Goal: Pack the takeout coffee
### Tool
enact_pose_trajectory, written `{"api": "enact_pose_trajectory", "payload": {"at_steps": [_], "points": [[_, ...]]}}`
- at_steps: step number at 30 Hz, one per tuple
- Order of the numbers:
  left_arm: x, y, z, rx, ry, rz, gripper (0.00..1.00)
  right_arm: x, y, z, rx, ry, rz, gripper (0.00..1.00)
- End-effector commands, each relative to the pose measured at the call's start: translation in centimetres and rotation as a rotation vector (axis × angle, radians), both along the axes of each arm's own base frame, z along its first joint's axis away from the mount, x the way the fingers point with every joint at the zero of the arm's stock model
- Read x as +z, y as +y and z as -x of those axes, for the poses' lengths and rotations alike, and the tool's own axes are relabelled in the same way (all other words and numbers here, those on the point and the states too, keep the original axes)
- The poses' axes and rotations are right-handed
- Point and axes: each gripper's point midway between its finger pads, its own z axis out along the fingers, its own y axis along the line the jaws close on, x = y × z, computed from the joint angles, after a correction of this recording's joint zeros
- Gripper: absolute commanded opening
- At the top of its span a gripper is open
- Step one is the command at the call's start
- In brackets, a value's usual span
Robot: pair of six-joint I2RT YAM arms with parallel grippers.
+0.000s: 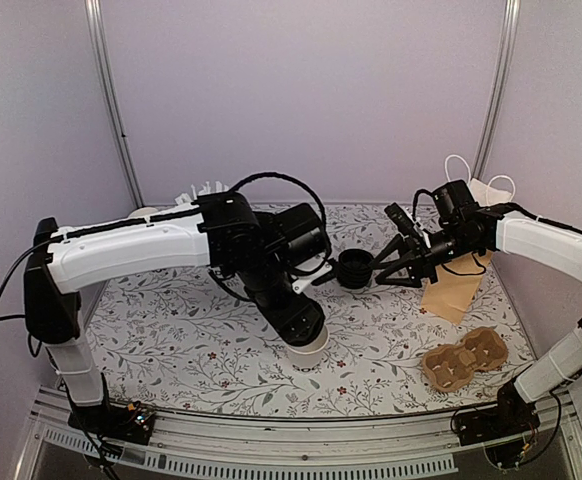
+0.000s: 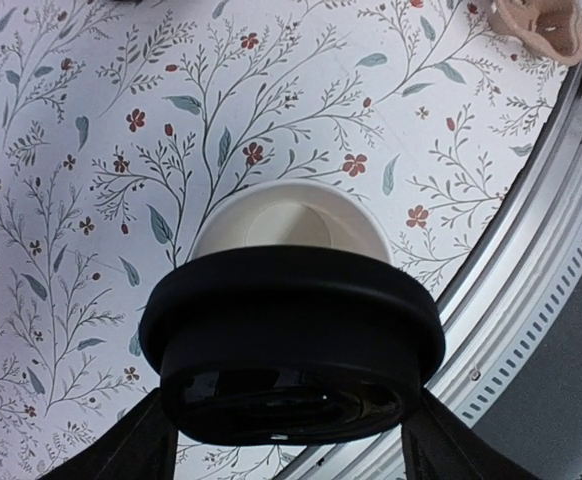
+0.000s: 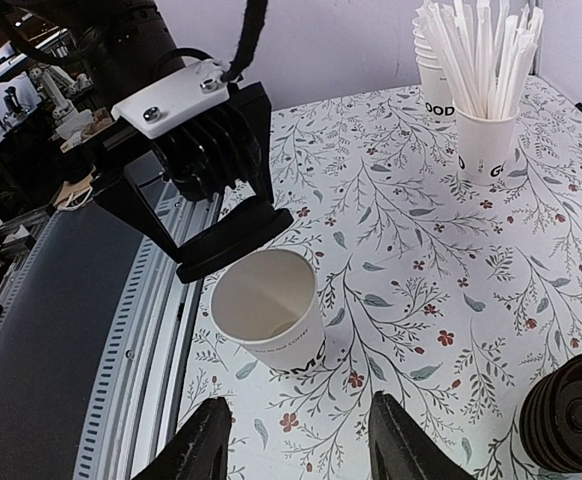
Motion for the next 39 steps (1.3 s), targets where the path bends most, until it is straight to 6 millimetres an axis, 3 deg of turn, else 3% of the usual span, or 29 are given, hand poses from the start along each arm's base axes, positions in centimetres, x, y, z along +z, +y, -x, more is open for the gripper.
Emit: {"api": "enact_pose_trajectory", "payload": {"at_steps": [1,39], "points": [[-0.4,-0.1,-0.4,0.002,0.013,-0.025,0.76,0.1,-0.1,0.4,0.016,0.009,-0.012,0.49],[-2.8,-1.2,-1.0,-0.039,0.029,-0.101,0.84,-0.3,-0.1,0.5,0.027,0.025,-0.005,0.49]]}}
